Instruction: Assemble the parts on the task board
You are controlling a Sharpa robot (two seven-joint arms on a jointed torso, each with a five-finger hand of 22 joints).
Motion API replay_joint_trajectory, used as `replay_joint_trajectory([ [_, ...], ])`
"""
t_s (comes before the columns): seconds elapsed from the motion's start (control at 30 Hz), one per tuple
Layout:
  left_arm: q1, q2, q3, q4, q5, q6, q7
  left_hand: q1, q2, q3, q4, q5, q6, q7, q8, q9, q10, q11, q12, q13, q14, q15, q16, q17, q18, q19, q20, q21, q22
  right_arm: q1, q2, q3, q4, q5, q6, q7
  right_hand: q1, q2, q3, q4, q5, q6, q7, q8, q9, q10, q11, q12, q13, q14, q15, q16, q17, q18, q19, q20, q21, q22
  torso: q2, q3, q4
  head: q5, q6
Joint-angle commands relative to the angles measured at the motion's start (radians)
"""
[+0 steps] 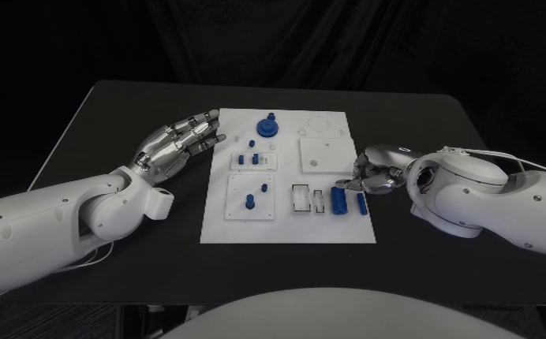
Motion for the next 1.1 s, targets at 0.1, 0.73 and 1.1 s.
replay_joint_trajectory([
  [0.1,-0.002,0.001,0.001,0.002,0.009,0.008,0.053,-0.008,-0.001,0.007,-0.001,0.005,0.005,0.002,0.006,0.001,0.004,0.003,0.005,0.002,-0.001,0.006,0.006,0.001,-0.008,0.007,-0.003,0.004,-0.002,-0.01,0.017,0.0,-0.007,-0.019,0.046,-0.065,-0.019,-0.001,0.008,0.0,-0.026,0.006,-0.004,-0.021,0.003,0.104,-0.009,0.003,0.263,0.088,-0.007,0.017,0.183,-0.023,0.069,-0.006,0.028,0.223,0.0,0.0,-0.0018,-0.002,0.0],
  [0.73,-0.007,0.001,0.001,0.0,0.01,0.013,0.049,-0.008,-0.001,0.01,-0.001,0.006,0.004,0.003,0.006,0.001,0.004,0.005,0.006,0.002,-0.001,0.006,0.006,0.0,-0.008,0.006,-0.003,0.003,-0.003,-0.076,0.073,0.001,-0.067,-0.049,0.079,-0.098,-0.03,-0.004,0.008,-0.001,-0.045,0.002,0.001,-0.052,0.003,0.104,-0.005,0.003,0.263,0.083,-0.005,0.004,0.16,-0.019,0.063,-0.005,0.013,0.217,0.0,-0.0003,-0.0006,-0.003,0.0],
  [1.1,-0.009,0.001,0.001,0.0,0.01,0.016,0.045,-0.008,-0.001,0.011,-0.001,0.006,0.003,0.003,0.005,0.001,0.004,0.005,0.006,0.002,-0.002,0.006,0.006,0.0,-0.008,0.006,-0.003,0.003,-0.003,-0.088,0.106,0.001,-0.09,-0.058,0.066,-0.078,-0.027,-0.004,0.011,-0.004,-0.031,0.006,0.001,-0.058,0.008,0.104,-0.004,0.003,0.263,0.081,-0.003,-0.001,0.151,-0.017,0.06,-0.003,0.008,0.215,0.0,0.0004,-0.0006,-0.006,0.0],
])
